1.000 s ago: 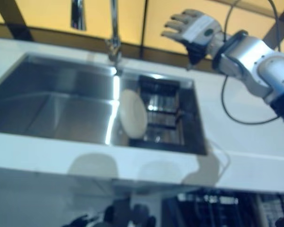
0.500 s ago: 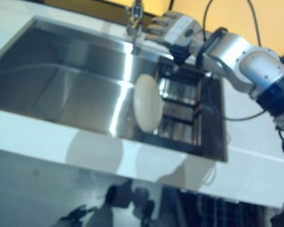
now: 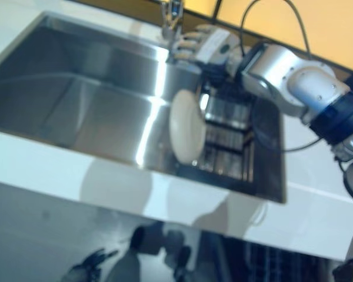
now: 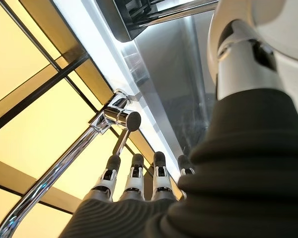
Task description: Take plates into dishwasher
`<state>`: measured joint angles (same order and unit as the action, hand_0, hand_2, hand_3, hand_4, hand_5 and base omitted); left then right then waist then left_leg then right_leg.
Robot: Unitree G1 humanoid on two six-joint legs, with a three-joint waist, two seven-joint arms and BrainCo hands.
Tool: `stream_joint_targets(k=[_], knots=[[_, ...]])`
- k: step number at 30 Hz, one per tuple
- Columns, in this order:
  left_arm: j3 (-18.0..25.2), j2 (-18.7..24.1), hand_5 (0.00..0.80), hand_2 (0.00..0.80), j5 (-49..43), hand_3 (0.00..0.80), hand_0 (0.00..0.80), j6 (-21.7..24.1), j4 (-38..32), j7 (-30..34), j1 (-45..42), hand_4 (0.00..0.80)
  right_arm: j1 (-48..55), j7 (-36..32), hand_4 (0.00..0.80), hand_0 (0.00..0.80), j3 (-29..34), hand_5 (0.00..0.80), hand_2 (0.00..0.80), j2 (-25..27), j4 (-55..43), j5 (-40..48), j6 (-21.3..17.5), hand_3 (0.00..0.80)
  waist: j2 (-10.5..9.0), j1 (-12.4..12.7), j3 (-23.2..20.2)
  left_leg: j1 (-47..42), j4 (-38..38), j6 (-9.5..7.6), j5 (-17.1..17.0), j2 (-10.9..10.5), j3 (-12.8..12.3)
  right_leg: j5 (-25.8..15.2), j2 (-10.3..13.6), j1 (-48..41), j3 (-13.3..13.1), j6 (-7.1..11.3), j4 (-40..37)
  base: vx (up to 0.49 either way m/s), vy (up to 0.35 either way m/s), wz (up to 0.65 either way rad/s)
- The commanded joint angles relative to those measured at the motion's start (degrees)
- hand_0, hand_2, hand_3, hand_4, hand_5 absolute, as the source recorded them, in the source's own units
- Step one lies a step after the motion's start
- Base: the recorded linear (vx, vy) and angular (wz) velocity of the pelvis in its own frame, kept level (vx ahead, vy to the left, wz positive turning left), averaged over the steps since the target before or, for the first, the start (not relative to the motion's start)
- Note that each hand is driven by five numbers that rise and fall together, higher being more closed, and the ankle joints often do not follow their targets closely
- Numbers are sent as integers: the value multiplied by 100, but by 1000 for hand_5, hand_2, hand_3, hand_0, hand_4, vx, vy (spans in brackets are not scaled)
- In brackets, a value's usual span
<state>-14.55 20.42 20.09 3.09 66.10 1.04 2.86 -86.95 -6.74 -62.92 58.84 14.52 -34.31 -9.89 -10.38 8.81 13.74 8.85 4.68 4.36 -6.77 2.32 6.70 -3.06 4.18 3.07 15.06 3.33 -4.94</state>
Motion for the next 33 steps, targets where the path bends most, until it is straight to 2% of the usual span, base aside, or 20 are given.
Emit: stream_joint_targets(k=[1,33], knots=[[71,147,0,0,202,0,0,103,47,-17,78,0,-538,-47,0,0,-133,0,0,47,-149,-70,215,0,-239,0,-62,-88,32,-99,167,-50,-228,-413,275,180,-201,430,-6,0,0,0],[129,78,0,0,398,0,0,159,60,-47,181,0,-512,-771,0,0,-135,0,0,-98,-895,-35,251,0,-281,-58,50,-9,32,-97,172,-44,-346,-426,248,298,-240,424,-6,-2,0,0]])
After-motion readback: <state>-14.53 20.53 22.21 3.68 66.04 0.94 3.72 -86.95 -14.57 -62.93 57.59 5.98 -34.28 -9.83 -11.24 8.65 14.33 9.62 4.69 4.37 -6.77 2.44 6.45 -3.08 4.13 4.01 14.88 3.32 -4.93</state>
